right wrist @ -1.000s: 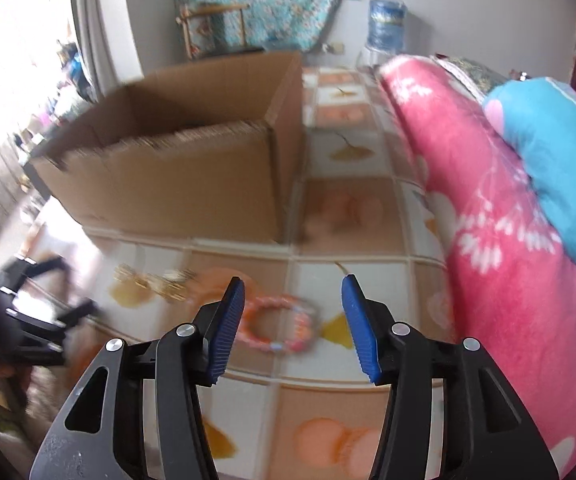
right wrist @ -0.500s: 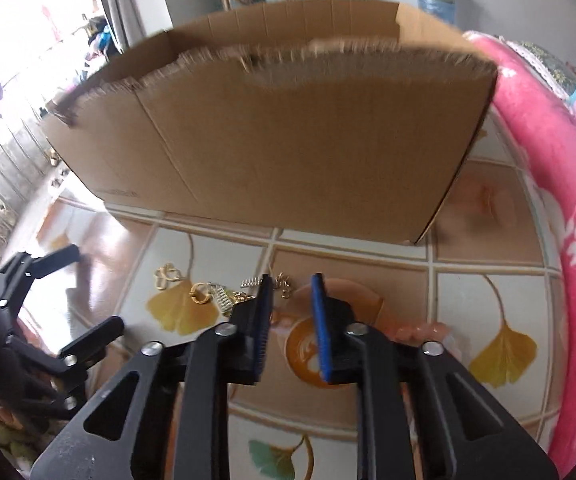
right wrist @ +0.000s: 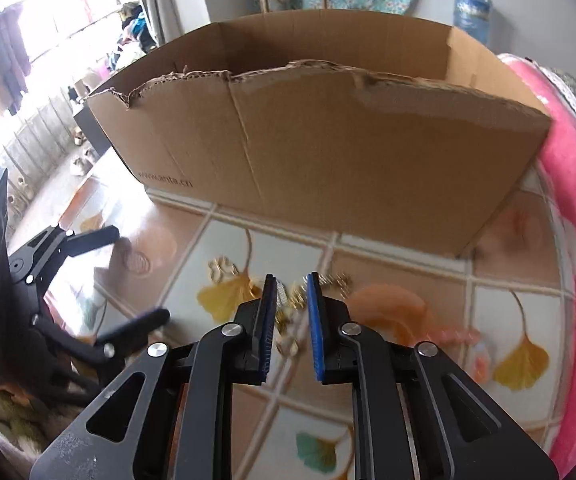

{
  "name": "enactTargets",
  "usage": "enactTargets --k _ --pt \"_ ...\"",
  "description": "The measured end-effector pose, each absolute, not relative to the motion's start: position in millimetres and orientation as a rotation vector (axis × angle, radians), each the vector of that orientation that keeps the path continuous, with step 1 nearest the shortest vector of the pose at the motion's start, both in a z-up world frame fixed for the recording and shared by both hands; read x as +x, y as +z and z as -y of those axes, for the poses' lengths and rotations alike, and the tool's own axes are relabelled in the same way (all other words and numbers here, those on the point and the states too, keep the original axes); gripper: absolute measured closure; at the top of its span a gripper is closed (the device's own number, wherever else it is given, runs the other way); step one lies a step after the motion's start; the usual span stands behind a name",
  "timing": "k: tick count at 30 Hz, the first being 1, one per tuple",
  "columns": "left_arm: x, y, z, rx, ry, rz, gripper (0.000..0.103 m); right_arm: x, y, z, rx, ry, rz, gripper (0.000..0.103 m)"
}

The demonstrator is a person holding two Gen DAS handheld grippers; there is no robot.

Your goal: Organize jewelry

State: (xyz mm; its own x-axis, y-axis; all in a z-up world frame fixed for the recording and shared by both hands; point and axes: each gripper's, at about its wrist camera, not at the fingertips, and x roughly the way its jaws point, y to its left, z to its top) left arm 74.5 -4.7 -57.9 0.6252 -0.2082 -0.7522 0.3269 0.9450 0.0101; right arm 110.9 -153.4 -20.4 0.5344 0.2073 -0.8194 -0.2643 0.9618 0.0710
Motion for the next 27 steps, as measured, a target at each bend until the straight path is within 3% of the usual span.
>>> enactTargets --k 3,27 --pt "74 -58 5 0.155 -0.316 -0.84 0.004 106 -28 145 -0.065 0.331 -1.008 0.1" --pt "73 -58 4 0.156 -0.327 -0.83 0.004 79 -2 183 0.002 0.208 -0.98 0.096"
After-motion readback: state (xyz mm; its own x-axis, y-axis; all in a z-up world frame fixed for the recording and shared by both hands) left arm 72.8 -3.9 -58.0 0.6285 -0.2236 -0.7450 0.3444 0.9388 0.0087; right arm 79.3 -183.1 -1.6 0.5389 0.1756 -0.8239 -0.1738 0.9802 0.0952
